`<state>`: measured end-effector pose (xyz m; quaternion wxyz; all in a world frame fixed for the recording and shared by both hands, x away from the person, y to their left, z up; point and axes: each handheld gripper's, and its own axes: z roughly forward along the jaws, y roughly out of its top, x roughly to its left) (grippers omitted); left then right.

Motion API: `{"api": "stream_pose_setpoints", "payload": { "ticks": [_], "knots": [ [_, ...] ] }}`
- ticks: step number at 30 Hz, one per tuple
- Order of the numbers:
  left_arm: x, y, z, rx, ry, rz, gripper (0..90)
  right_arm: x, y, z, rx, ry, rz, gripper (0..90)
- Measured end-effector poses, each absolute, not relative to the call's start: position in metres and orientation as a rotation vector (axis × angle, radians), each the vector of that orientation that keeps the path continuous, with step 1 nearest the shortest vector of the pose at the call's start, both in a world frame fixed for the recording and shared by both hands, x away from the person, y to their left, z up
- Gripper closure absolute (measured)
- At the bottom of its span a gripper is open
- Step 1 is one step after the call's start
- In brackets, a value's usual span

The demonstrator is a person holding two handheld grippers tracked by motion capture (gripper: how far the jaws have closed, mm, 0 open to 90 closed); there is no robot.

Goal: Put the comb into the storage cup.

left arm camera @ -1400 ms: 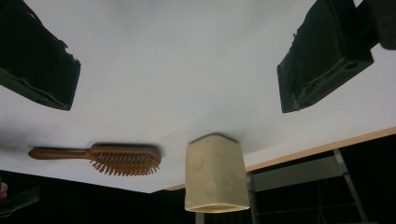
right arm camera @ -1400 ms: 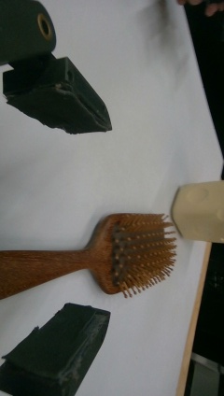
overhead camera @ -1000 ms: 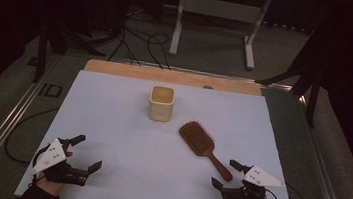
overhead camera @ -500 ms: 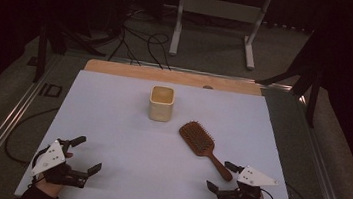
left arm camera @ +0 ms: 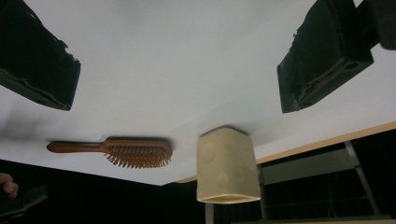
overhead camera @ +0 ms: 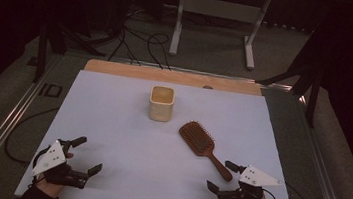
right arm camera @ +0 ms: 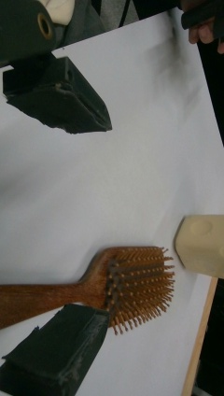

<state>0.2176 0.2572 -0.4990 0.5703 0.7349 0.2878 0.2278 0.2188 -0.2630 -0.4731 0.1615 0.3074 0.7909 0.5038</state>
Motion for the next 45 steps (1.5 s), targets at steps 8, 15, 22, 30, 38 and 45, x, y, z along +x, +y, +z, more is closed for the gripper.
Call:
{"api": "stream_pose_setpoints", "payload": {
  "ticks": [8, 15, 22, 30, 38, 45],
  "knots": [
    [0.218, 0.257, -0.499, 1.729, 0.672, 0.529, 0.1, 0.218, -0.266, -0.454, 0.886, 2.227, 1.42, 8.6],
    [0.217, 0.255, -0.499, 1.727, 0.67, 0.531, 0.1, 0.221, -0.269, -0.444, 0.897, 2.217, 1.398, 8.6],
    [0.217, 0.255, -0.499, 1.729, 0.671, 0.532, 0.1, 0.228, -0.271, -0.432, 0.889, 2.21, 1.365, 8.6],
    [0.217, 0.255, -0.499, 1.733, 0.667, 0.532, 0.1, 0.236, -0.271, -0.42, 0.883, 2.215, 1.318, 8.6],
    [0.217, 0.254, -0.499, 1.737, 0.661, 0.533, 0.1, 0.248, -0.27, -0.414, 0.907, 2.219, 1.282, 8.7],
    [0.217, 0.254, -0.499, 1.744, 0.659, 0.529, 0.1, 0.258, -0.264, -0.41, 0.902, 2.235, 1.231, 8.7]
  ]
}}
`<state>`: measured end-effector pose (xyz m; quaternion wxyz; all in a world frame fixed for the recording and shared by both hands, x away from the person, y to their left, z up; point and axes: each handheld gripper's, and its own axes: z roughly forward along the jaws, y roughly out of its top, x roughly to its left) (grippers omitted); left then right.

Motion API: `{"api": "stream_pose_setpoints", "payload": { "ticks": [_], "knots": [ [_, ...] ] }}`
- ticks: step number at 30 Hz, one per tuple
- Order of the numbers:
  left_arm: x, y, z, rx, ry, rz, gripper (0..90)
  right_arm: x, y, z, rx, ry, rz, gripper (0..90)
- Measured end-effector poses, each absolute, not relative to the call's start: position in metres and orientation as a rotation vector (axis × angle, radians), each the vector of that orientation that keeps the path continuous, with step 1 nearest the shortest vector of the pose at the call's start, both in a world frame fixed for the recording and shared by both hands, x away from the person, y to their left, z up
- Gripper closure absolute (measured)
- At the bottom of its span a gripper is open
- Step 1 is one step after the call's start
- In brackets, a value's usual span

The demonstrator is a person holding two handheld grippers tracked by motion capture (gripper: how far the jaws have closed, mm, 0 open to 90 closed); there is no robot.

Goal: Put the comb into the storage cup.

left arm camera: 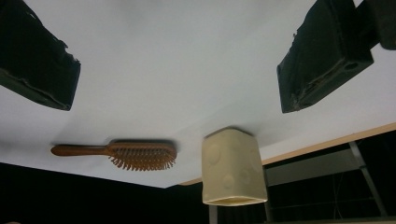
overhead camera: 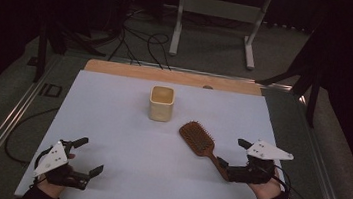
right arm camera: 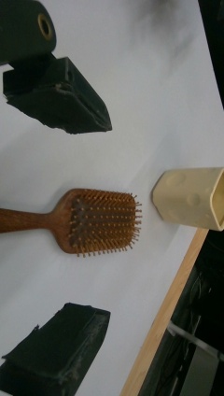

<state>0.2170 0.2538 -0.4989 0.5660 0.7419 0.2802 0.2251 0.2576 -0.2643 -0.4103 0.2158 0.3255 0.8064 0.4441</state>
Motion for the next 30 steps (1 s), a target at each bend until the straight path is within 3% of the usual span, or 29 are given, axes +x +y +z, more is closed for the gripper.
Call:
{"api": "stream_pose_setpoints", "payload": {
  "ticks": [30],
  "knots": [
    [0.217, 0.254, -0.499, 1.738, 0.661, 0.528, 0.1, 0.302, -0.235, -0.431, 0.97, 2.458, 0.878, 8.9]
  ]
}}
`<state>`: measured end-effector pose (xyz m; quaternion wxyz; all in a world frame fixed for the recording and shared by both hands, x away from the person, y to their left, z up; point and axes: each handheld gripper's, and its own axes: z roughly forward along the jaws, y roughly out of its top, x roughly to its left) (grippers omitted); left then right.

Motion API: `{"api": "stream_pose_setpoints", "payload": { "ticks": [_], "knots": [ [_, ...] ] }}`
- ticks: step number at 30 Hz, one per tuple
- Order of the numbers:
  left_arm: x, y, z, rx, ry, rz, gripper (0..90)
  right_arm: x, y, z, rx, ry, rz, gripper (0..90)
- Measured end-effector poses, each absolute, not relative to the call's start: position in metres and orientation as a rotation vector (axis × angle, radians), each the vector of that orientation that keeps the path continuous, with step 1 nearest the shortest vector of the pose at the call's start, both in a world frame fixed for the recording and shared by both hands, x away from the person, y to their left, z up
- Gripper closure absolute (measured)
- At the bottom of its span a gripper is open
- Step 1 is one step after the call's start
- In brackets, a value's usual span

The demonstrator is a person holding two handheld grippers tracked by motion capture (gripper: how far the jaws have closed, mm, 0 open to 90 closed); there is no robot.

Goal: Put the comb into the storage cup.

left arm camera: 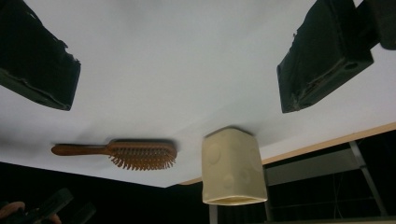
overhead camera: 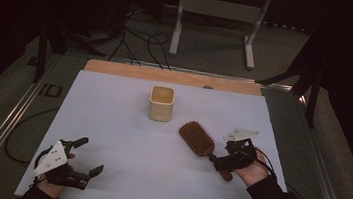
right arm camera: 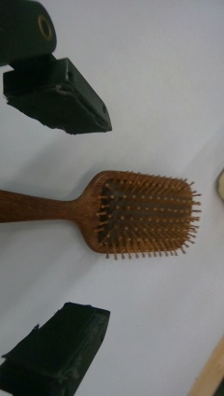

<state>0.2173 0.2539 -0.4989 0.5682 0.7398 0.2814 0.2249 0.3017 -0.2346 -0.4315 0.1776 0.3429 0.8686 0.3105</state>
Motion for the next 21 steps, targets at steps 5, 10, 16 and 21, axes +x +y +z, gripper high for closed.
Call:
{"api": "stream_pose_setpoints", "payload": {
  "ticks": [5, 10, 16, 21],
  "knots": [
    [0.217, 0.254, -0.499, 1.741, 0.659, 0.529, 0.1, 0.306, -0.232, -0.436, 0.99, 2.498, 0.825, 9.0],
    [0.217, 0.254, -0.499, 1.742, 0.656, 0.529, 0.1, 0.31, -0.229, -0.441, 1.001, 2.533, 0.77, 9.0],
    [0.217, 0.254, -0.499, 1.743, 0.656, 0.53, 0.1, 0.315, -0.225, -0.446, 1.024, 2.585, 0.698, 9.0],
    [0.217, 0.254, -0.499, 1.743, 0.656, 0.53, 0.1, 0.32, -0.222, -0.451, 1.054, 2.646, 0.621, 9.0]
  ]
}}
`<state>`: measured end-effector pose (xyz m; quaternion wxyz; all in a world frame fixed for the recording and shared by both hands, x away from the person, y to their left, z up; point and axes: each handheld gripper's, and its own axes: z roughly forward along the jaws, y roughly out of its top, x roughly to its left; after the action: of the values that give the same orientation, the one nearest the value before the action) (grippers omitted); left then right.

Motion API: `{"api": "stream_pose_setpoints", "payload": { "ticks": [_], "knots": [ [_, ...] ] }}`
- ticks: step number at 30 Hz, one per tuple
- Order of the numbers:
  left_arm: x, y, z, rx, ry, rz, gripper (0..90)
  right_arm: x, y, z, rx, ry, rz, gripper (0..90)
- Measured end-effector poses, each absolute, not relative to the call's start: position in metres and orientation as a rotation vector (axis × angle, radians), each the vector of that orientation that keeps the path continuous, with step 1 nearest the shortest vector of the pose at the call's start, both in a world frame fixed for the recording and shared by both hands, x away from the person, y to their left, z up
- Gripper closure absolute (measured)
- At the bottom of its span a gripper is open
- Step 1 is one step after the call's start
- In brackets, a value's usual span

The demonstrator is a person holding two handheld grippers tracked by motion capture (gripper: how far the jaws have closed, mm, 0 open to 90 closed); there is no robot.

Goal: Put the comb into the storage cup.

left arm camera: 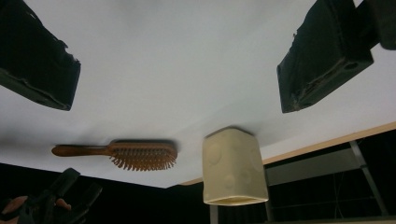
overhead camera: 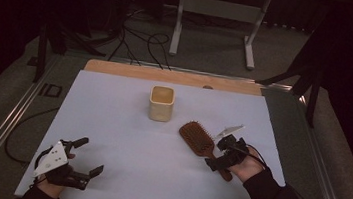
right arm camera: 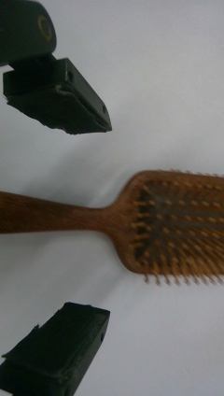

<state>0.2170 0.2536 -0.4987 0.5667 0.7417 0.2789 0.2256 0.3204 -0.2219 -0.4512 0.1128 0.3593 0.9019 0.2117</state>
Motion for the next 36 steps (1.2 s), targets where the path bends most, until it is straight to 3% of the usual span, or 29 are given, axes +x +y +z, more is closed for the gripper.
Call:
{"api": "stream_pose_setpoints", "payload": {
  "ticks": [14, 36],
  "knots": [
    [0.217, 0.254, -0.499, 1.744, 0.655, 0.531, 0.1, 0.33, -0.216, -0.461, 1.1, 2.717, 0.516, 10.1],
    [0.217, 0.254, -0.499, 1.741, 0.655, 0.532, 0.1, 0.344, -0.203, -0.472, 1.092, 2.826, 0.341, 26.8]
  ]
}}
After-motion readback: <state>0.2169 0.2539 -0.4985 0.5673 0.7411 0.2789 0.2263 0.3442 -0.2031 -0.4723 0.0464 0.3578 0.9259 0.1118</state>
